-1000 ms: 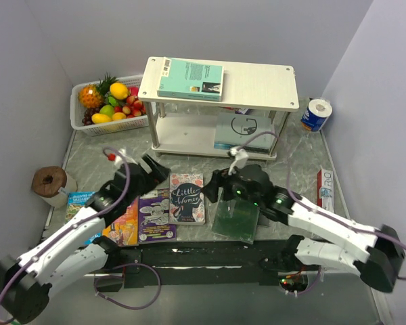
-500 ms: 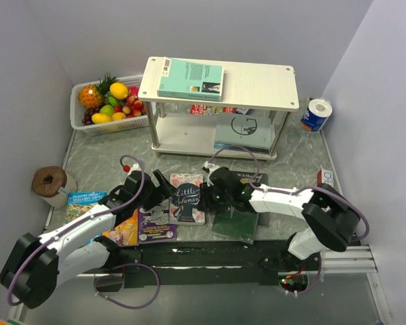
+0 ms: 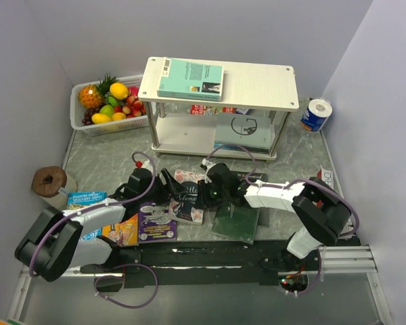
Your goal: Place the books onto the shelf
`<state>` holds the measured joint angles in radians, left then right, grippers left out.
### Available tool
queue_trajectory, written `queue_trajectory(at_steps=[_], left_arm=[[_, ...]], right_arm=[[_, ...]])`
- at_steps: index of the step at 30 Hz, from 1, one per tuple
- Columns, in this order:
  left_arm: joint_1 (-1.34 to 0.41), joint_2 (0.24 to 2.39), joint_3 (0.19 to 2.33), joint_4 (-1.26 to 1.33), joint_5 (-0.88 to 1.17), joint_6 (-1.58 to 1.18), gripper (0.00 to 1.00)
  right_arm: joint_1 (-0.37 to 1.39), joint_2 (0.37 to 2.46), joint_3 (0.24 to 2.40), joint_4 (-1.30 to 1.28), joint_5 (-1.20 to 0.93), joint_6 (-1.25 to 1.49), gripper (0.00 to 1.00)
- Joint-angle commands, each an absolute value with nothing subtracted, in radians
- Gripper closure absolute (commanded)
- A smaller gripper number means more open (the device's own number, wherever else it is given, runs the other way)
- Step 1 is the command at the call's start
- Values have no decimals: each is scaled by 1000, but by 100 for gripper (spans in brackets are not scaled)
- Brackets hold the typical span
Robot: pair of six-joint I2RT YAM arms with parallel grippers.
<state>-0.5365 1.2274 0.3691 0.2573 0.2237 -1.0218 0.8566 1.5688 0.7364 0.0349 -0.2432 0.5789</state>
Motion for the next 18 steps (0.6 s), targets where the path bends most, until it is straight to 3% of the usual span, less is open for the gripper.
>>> queue_trajectory(at_steps=[1, 5, 9, 13, 15, 16, 18], left_arm=[[-565, 1290, 304, 379, 471, -1029, 29], [-565, 1270, 262, 488, 543, -1037, 60], [-563, 1186, 249, 488, 546, -1031, 99], [-563, 998, 267, 297, 416, -1035, 99], [-563, 822, 300, 186, 344, -1040, 99], [-564, 760, 352, 125, 315, -1039, 99], [-566, 602, 438, -50, 195, -1043, 99]], right_arm=[[857, 1663, 721, -5, -229, 561, 68], [848, 1674, 716, -5, -232, 560, 68], [841, 1655, 712, -5, -221, 557, 68], [863, 1451, 701, -50, -158, 545, 64], [897, 1349, 742, -145, -68, 525, 49], [943, 1251, 764, -182, -20, 496, 37], [986, 1166, 834, -300, 127, 473, 29]])
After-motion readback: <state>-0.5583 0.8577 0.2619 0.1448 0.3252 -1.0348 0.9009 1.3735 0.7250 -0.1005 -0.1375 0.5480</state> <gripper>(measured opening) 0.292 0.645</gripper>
